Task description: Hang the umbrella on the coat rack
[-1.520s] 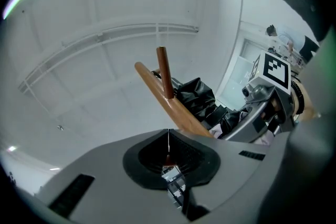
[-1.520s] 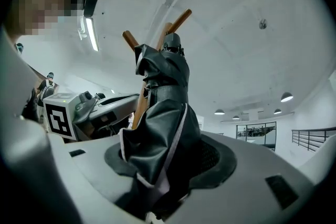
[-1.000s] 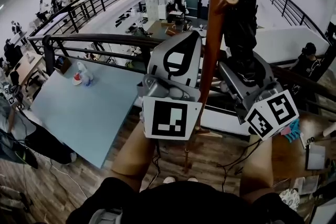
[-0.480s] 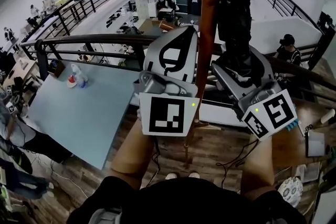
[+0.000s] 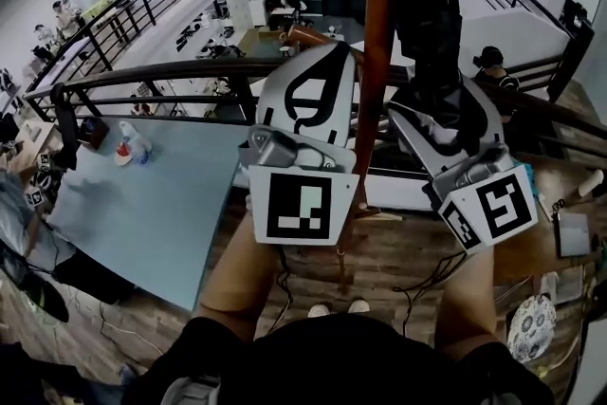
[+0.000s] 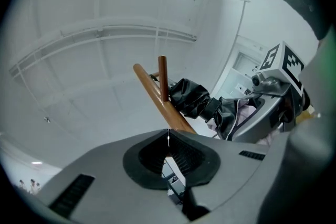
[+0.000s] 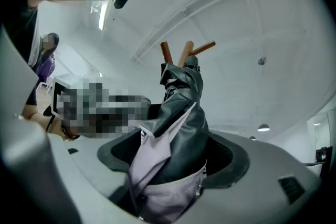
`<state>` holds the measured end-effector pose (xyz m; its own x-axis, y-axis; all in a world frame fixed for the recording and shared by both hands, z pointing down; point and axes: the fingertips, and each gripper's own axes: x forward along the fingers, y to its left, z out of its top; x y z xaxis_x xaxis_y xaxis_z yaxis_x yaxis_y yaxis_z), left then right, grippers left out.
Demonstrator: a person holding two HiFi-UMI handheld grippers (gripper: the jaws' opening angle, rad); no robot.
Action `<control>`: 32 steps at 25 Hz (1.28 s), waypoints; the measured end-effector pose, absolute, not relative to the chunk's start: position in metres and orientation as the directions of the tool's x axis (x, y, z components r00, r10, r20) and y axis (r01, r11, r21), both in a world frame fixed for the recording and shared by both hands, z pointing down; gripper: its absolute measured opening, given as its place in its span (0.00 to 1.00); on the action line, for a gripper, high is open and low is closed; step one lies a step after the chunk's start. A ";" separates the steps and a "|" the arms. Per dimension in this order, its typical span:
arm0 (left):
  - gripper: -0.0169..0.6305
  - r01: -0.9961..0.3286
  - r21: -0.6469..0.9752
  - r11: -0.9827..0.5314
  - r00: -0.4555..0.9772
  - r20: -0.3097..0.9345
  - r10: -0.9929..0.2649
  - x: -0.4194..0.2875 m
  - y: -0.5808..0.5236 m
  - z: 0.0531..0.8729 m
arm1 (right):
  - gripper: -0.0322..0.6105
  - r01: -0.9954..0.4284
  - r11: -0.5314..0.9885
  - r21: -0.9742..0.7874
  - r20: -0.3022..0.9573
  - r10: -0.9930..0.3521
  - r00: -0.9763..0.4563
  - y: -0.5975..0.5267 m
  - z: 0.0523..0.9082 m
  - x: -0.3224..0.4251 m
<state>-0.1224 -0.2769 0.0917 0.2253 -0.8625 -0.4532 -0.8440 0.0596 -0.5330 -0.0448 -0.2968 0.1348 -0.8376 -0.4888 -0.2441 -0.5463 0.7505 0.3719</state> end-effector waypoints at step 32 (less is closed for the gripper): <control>0.05 -0.865 -0.489 -0.109 0.287 -0.304 -0.908 -0.067 -0.228 0.184 | 0.57 -0.583 0.687 0.434 -0.145 -0.585 -0.798 -0.224 0.219 -0.007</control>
<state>-0.0671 -0.2278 0.1839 0.2866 -0.9085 -0.3042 -0.8653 -0.1092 -0.4892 -0.0073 -0.2241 0.2193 -0.7977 -0.5854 -0.1449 -0.5829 0.6869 0.4341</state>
